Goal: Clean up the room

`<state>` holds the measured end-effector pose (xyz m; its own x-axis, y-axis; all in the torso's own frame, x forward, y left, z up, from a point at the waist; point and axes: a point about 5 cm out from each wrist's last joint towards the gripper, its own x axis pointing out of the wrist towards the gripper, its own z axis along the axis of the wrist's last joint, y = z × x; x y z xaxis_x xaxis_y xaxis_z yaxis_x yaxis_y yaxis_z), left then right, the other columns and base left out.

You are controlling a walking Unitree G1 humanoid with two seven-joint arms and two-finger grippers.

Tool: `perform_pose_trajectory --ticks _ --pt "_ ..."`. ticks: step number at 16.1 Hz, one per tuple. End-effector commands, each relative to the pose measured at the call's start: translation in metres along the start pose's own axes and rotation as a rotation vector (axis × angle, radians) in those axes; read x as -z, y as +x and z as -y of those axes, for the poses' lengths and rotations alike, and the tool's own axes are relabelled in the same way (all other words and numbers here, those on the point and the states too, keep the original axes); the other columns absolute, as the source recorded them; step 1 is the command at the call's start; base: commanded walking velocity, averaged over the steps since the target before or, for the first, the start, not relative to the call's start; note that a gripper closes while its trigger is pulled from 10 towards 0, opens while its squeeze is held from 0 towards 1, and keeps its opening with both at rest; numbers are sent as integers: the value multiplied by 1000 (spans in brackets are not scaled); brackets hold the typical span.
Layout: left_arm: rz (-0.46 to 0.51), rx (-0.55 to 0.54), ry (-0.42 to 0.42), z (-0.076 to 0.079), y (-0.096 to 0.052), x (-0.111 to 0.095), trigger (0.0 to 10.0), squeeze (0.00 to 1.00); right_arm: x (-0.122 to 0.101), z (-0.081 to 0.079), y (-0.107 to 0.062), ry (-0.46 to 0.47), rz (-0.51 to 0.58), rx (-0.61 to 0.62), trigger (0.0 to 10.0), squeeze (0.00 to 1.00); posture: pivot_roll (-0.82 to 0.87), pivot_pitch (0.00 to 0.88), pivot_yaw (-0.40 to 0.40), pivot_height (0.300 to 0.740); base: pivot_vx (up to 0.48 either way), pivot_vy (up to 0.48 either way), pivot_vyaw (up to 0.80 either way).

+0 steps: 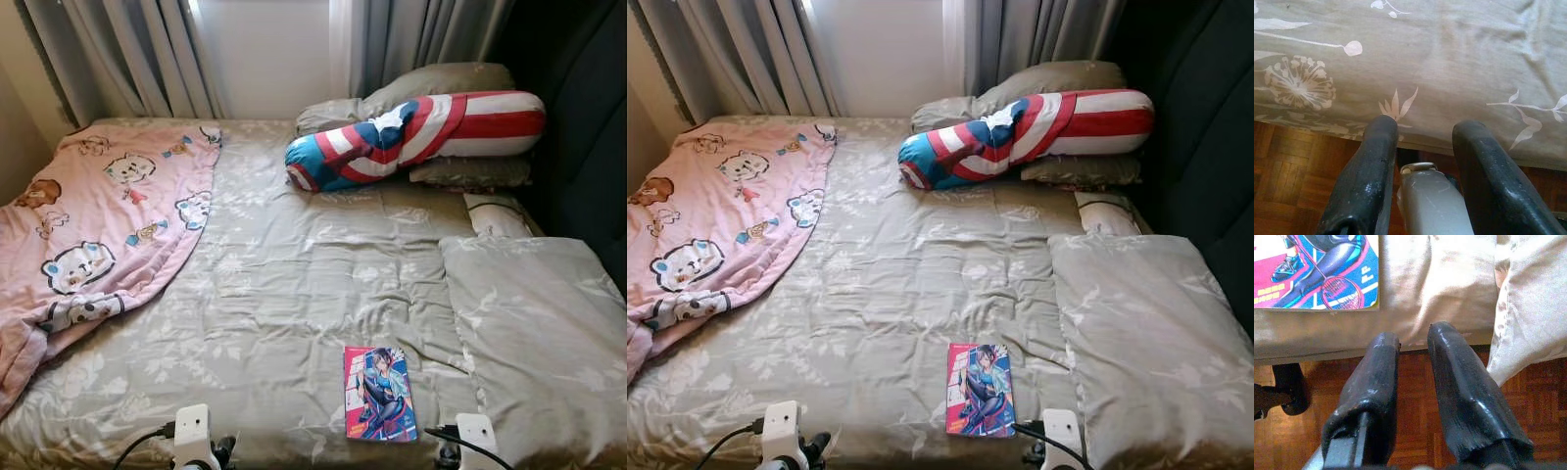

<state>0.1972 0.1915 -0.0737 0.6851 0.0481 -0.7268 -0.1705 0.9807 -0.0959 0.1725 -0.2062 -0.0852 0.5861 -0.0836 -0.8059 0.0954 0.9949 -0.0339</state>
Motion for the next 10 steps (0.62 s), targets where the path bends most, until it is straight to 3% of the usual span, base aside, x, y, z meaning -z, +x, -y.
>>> perform_pose_trajectory --ticks 1,2,6,8,10 --pt "-22 -13 -4 -3 -1 5 10000 0 8 4 -2 12 -23 2 10000 0 -25 13 -12 740 0 0 0" --pt "-22 -14 -2 -4 -1 5 10000 0 9 5 -3 7 -22 1 10000 0 -23 16 -9 740 0 0 0" --pt "-35 -21 29 -13 -4 9 10000 0 11 26 -6 26 -16 20 10000 0 -22 51 20 740 0 0 800" --pt "-40 -22 32 -15 -5 11 10000 0 12 27 -6 30 -22 20 10000 0 -19 58 22 740 0 0 800" --pt "-47 -20 37 -15 -6 14 10000 0 15 15 -5 24 -30 8 10000 0 -14 70 22 740 0 0 800"
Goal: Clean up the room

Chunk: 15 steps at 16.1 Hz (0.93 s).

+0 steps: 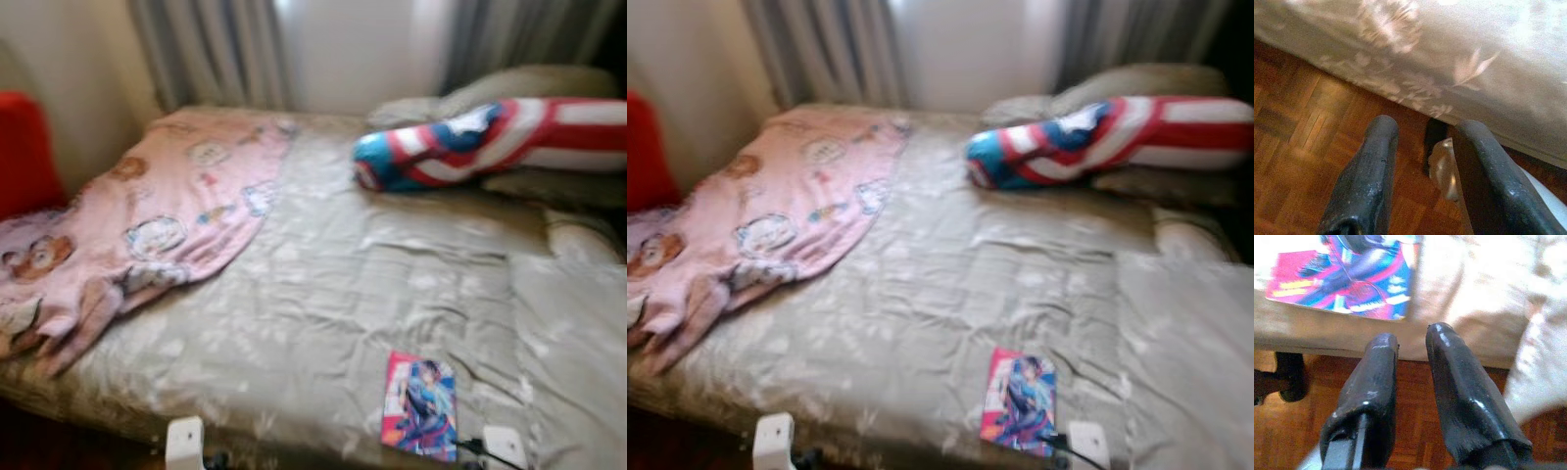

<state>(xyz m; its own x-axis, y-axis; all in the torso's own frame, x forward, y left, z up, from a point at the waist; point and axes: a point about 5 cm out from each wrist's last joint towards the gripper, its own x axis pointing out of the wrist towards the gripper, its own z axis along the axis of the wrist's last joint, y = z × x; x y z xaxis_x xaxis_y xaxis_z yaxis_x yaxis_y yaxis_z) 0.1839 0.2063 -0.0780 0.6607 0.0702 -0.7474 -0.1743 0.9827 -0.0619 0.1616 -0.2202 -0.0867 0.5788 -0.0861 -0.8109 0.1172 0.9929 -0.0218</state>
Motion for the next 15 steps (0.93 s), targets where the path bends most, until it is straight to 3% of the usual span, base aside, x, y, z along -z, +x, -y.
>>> perform_pose_trajectory --ticks 1,4,5,15 --pt "-19 9 17 2 -1 5 10000 0 6 -12 0 -5 -22 -9 10000 0 -12 74 21 740 0 0 800" --pt "-17 11 14 3 -1 5 10000 0 9 -45 2 -9 -26 -47 10000 0 -8 78 18 740 0 0 527" --pt "-17 11 13 3 -1 5 10000 0 9 -48 2 -9 -26 -50 10000 0 -9 79 18 740 0 0 0" --pt "-16 12 15 4 -1 7 10000 0 17 -42 0 -23 -50 -46 10000 0 -2 82 18 740 0 0 0"
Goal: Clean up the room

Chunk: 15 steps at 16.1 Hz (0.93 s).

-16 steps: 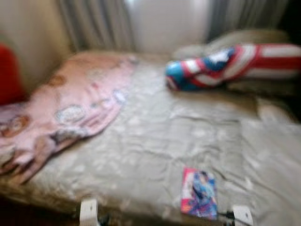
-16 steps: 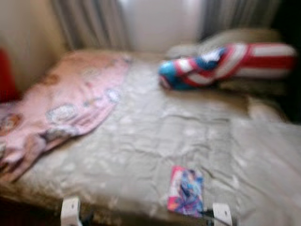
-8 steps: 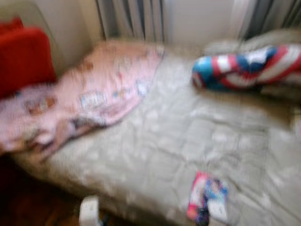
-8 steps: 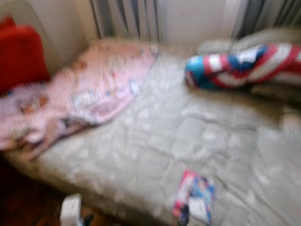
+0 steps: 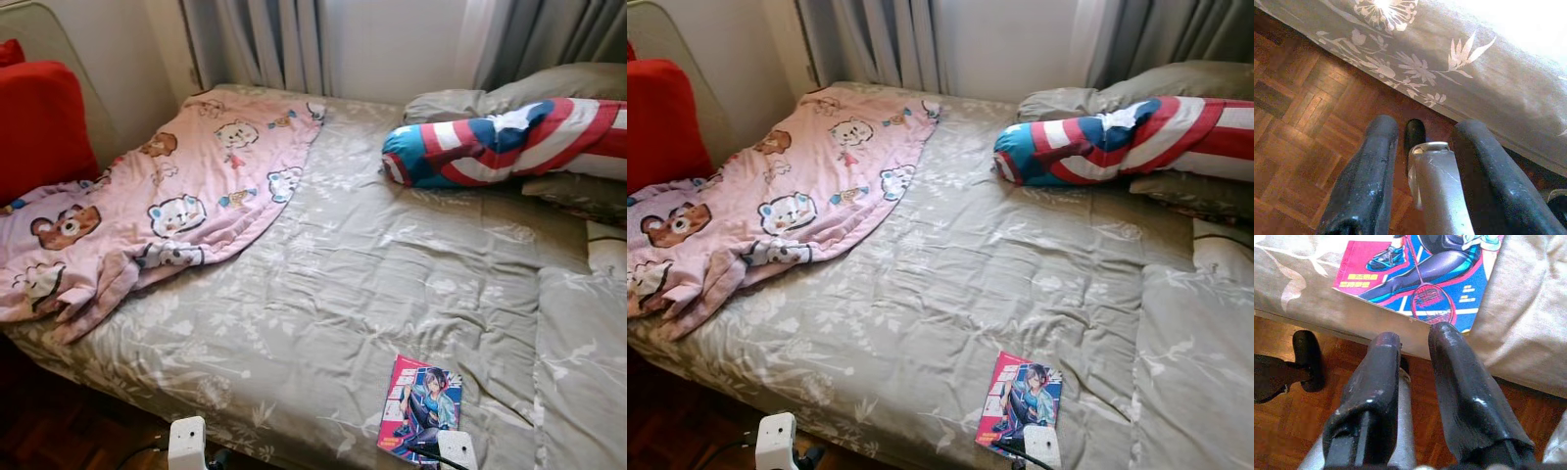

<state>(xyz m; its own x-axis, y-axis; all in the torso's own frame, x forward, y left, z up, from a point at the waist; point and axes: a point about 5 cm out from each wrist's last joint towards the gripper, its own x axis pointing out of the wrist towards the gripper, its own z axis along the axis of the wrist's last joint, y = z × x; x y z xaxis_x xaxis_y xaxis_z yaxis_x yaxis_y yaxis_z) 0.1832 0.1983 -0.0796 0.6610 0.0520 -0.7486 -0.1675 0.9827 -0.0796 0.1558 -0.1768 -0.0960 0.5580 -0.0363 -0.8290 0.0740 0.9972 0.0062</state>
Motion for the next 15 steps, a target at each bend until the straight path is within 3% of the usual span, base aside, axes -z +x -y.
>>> perform_pose_trajectory --ticks 1,15 --pt "-11 -7 20 -4 -1 3 10000 0 3 2 0 -6 -19 3 10000 0 -2 82 19 740 0 0 0" --pt "-17 -15 24 -6 -2 3 10000 0 5 8 -2 -11 -14 -4 10000 0 10 59 29 740 0 0 0"
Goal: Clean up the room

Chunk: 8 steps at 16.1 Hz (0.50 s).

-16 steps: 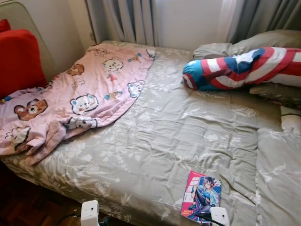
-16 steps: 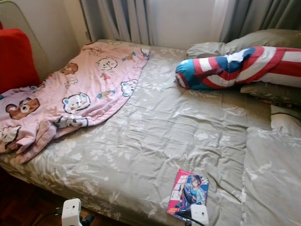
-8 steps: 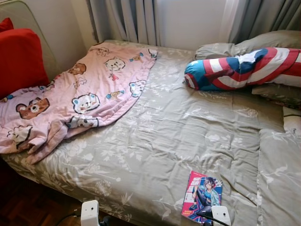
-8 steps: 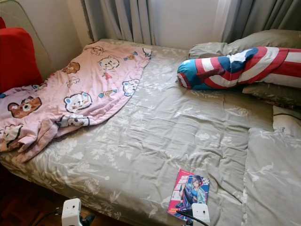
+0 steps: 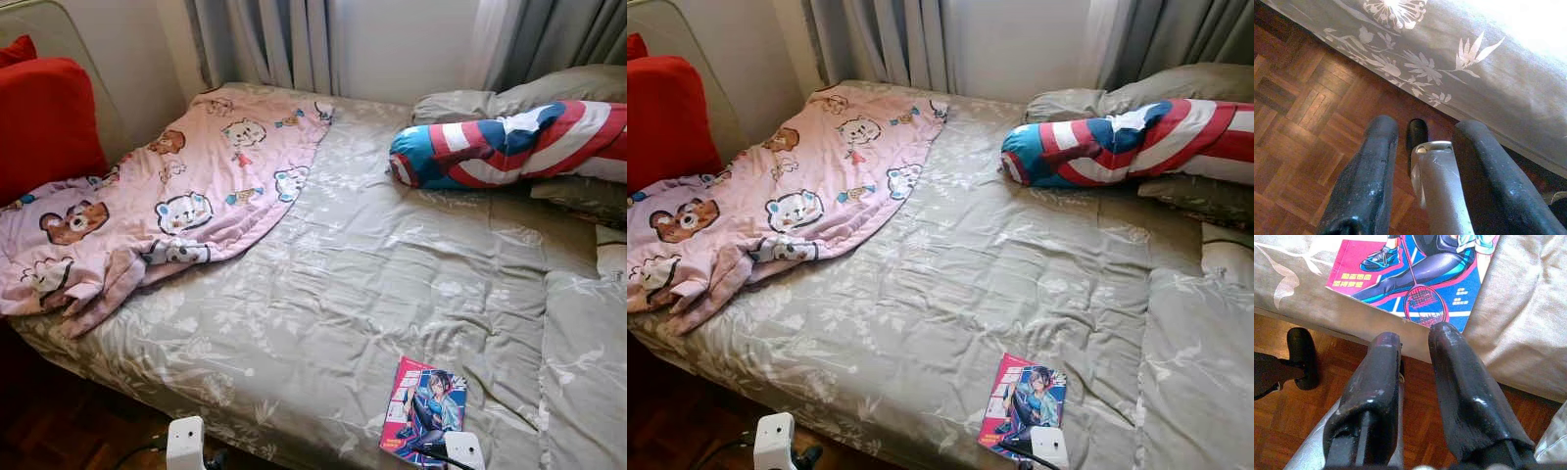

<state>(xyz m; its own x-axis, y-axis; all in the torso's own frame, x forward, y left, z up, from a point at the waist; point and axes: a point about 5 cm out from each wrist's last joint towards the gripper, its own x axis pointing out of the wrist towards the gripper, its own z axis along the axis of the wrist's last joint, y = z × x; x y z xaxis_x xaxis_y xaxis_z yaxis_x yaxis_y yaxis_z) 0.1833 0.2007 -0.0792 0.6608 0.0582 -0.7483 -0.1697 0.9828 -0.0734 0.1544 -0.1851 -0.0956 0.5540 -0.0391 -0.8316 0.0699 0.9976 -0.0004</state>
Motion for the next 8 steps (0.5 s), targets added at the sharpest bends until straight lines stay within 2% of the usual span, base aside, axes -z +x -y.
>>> perform_pose_trajectory --ticks 1,3,8 --pt "-16 -8 21 -4 -1 4 10000 0 4 -1 -1 -5 -11 -7 10000 0 8 60 30 740 0 0 0" --pt "-14 -7 21 -4 -1 3 10000 0 3 -1 -1 -3 -12 -7 10000 0 8 60 30 740 0 0 0" --pt "-12 -6 23 -3 -1 2 10000 0 2 -1 0 2 -12 -4 10000 0 8 71 29 740 0 311 0"
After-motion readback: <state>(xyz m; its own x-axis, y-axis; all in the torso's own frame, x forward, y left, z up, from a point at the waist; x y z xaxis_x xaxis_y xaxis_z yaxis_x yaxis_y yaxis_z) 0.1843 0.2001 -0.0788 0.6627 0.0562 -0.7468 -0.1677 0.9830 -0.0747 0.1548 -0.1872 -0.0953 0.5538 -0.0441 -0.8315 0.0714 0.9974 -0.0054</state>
